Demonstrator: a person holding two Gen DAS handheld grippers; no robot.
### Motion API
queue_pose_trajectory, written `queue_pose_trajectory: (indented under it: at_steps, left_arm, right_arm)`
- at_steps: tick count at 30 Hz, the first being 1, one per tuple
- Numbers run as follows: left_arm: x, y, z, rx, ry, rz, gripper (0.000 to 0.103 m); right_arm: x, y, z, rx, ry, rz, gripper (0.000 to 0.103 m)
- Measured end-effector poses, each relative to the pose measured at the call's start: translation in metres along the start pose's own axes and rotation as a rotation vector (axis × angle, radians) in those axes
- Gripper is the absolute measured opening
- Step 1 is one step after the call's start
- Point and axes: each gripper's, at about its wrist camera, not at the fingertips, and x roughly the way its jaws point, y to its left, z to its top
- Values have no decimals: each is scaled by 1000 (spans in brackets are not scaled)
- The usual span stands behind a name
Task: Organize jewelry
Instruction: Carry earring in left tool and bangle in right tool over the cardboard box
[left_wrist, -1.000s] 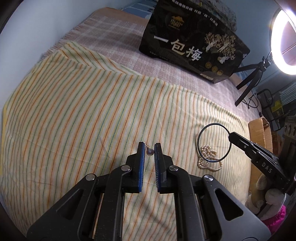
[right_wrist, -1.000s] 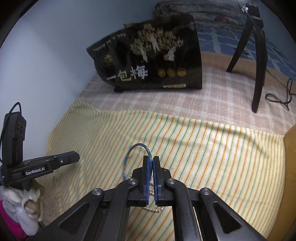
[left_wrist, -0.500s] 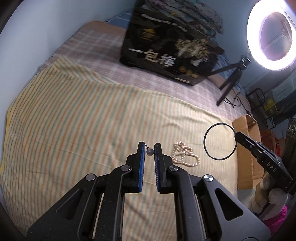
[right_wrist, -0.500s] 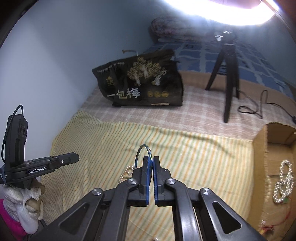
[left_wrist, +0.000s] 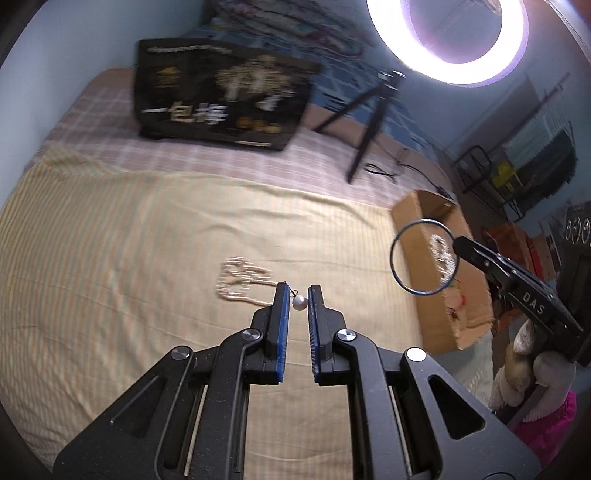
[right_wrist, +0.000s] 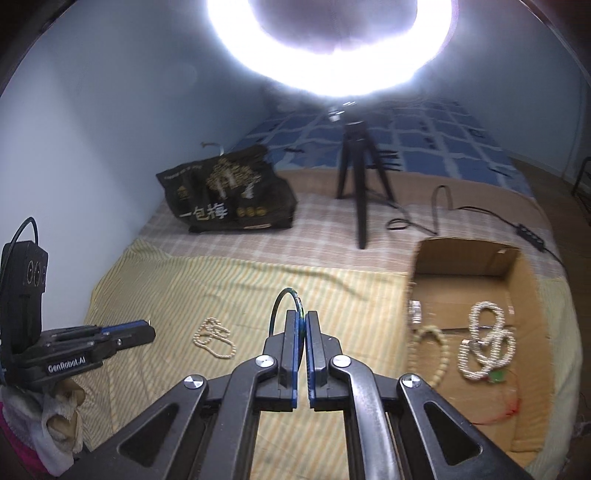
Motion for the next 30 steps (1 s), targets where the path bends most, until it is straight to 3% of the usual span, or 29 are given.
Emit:
queue_pose_trajectory:
  at_steps: [7, 16, 30]
  left_arm:
    - [13, -62, -12, 58, 19, -86, 8]
    - [35, -128, -31, 135, 43, -142, 8]
    - [73, -196, -48, 218, 81, -184, 8]
  right_arm:
    - [-36, -42, -5, 57, -45, -53, 0]
    - [-57, -95, -14, 127, -64, -119, 0]
    - [-67, -158, -29, 200, -65, -223, 0]
